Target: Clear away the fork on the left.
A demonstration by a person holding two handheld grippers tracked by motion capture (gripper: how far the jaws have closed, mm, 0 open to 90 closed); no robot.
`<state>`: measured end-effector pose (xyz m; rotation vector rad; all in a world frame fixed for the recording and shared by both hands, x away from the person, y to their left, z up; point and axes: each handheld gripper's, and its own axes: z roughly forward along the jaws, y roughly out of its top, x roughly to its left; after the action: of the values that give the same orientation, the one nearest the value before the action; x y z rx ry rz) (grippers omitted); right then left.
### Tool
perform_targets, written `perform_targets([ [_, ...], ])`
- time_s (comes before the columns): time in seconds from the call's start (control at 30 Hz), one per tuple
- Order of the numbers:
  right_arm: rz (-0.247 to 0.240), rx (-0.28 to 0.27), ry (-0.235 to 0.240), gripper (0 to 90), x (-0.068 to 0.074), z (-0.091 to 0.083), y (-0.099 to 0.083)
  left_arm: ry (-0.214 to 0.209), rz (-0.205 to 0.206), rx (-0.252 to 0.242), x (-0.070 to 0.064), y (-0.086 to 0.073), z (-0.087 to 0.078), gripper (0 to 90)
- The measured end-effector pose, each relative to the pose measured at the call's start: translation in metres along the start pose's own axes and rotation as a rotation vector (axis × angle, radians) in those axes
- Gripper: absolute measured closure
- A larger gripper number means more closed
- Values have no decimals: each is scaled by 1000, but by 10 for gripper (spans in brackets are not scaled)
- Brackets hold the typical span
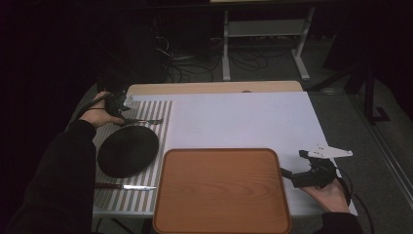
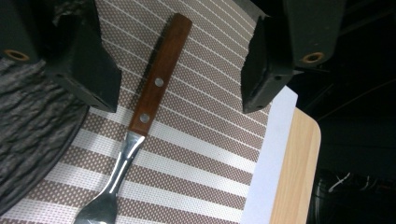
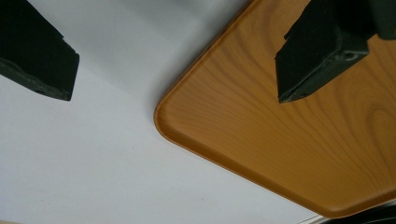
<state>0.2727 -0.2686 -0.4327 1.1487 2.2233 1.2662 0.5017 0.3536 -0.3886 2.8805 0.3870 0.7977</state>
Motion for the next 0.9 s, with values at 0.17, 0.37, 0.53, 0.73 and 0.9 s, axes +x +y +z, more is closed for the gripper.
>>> perform_targets([
  [0.17, -4, 2, -11, 0, 0, 0, 0, -33, 24, 5, 2, 0, 5, 392],
  [0.37, 0, 1, -12, 0, -1, 0, 0, -57, 53, 18, 1, 1, 11, 411],
  [0.53, -6, -5, -21, 0, 0, -1, 0, -78, 104, 39, -3, 5, 20, 450],
  [0.73, -6, -2, -16, 0, -1, -1, 0, -88, 126, 38, -3, 8, 24, 487],
  [0.9, -9, 4, -12, 0, 0, 0, 0, -90, 116, 35, -5, 7, 28, 510],
])
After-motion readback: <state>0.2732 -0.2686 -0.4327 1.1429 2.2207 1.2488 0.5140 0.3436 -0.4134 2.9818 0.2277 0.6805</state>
